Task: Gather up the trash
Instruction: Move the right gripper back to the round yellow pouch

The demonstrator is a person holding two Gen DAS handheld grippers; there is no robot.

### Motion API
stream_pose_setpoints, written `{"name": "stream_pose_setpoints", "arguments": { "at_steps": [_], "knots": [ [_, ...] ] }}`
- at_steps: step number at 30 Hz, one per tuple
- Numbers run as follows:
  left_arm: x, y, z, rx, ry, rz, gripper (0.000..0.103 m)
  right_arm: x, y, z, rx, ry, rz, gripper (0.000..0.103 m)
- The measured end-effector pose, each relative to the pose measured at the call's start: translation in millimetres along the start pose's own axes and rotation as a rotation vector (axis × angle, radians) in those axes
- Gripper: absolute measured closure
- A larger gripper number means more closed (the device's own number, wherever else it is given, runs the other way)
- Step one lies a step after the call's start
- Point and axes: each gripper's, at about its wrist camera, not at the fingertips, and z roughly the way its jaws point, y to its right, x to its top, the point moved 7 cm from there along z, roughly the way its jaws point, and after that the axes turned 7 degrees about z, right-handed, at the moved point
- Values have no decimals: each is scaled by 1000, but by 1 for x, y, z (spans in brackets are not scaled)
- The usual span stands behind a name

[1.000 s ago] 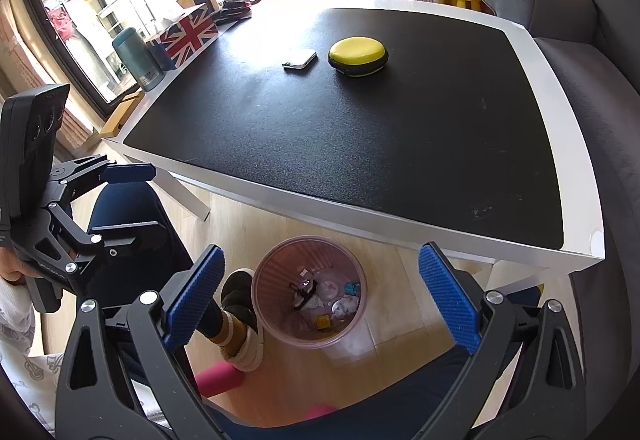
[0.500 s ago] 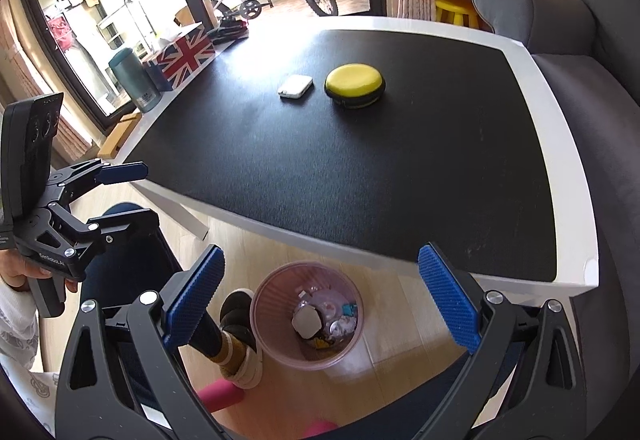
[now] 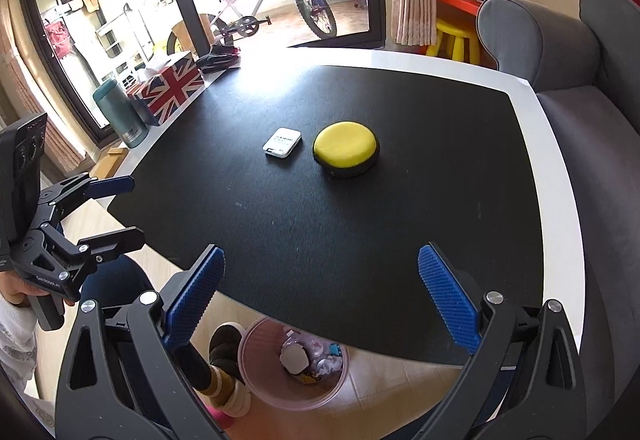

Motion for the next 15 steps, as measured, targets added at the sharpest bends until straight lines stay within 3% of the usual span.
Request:
{"name": "stream_pose_setpoints", "arguments": {
  "at_steps": [15],
  "knots": [
    [14,-20,16,6,-14,-30,8,60,7,64,-20,-80,-45,7]
  ]
}}
